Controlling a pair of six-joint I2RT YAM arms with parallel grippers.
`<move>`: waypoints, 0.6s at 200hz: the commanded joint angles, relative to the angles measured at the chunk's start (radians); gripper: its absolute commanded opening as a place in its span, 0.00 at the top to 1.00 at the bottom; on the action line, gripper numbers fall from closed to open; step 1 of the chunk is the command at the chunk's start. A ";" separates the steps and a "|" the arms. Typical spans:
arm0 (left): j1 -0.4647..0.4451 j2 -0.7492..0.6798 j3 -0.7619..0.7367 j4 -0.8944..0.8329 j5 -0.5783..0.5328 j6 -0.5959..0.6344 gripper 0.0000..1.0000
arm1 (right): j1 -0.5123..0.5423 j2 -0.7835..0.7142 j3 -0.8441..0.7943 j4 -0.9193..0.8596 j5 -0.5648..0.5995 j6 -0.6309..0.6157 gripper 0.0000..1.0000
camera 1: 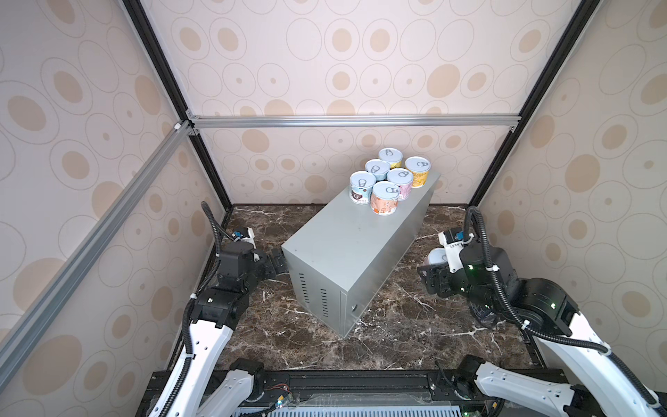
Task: Place and organize the canned foods onto the counter
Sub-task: 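Lift the held can with the right gripper up toward the box top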
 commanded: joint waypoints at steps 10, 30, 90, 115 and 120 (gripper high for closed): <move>-0.001 0.028 0.082 -0.044 -0.031 0.041 0.01 | 0.005 0.047 0.124 -0.036 -0.058 -0.099 0.49; -0.001 0.052 0.111 -0.042 -0.039 0.042 0.01 | 0.005 0.083 0.183 -0.038 -0.103 -0.135 0.49; -0.002 0.103 0.162 -0.024 -0.098 0.051 0.01 | 0.006 0.213 0.337 -0.023 -0.182 -0.210 0.50; -0.001 0.122 0.170 -0.004 -0.104 0.048 0.00 | 0.006 0.271 0.403 -0.016 -0.204 -0.235 0.50; -0.001 0.127 0.170 0.001 -0.104 0.047 0.01 | 0.006 0.281 0.417 -0.013 -0.207 -0.238 0.51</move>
